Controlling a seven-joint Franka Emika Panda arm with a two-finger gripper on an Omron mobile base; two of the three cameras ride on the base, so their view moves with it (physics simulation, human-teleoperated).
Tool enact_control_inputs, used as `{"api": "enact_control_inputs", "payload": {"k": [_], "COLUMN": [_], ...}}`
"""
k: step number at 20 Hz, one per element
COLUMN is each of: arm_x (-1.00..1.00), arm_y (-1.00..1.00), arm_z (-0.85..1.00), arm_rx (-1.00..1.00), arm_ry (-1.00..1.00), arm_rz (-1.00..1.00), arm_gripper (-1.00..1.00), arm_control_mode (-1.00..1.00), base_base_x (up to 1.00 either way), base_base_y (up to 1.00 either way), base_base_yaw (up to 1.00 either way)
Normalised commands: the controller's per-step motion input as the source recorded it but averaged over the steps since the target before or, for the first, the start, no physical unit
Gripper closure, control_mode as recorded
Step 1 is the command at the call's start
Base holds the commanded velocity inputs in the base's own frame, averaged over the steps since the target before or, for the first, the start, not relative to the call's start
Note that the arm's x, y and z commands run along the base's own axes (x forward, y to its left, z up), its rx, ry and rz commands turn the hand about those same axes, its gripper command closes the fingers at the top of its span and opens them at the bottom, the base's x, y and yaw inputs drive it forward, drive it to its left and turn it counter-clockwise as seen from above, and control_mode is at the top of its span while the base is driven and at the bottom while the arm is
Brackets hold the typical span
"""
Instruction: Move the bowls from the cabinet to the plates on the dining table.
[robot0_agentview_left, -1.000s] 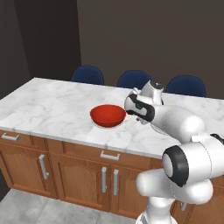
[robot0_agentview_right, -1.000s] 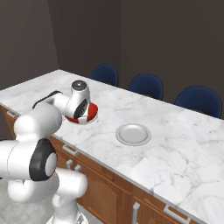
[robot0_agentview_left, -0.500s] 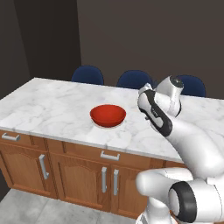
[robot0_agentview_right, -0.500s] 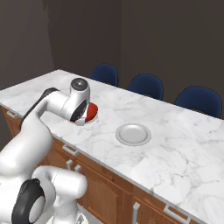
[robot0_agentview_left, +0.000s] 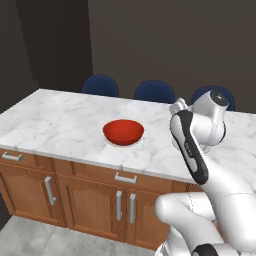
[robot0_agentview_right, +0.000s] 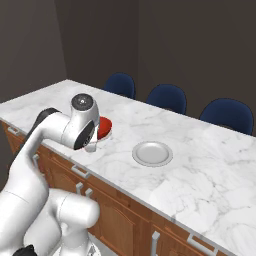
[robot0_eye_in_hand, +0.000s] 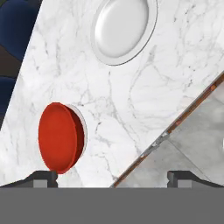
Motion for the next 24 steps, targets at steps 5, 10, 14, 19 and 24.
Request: {"api": "enact_control_inputs", "payload": {"k": [5, 10, 14, 19, 24], "arm_x": [-0.55, -0.53, -0.45, -0.4, -0.31], "arm_y": [-0.07, -0.03, -0.08, -0.06, -0.04], "arm_z": [0.24, 0.55, 0.62, 0.48, 0.26], "arm_rx": [-0.15, -0.06, -0.03, -0.03, -0.11], "arm_ry": [-0.05, -0.07, -0.04, -0.02, -0.06], "arm_rz": [0.04, 0.04, 0.04, 0.02, 0.03], "arm_gripper": [-1.0, -1.0, -1.0, -1.0, -1.0], "arm_control_mode": [-1.0, -1.0, -1.0, -1.0, -1.0], "base_base_x": [0.0, 0.0, 0.0, 0.0, 0.0], "base_base_y": [0.0, 0.0, 0.0, 0.0, 0.0], "base_base_yaw": [0.0, 0.0, 0.0, 0.0, 0.0]}}
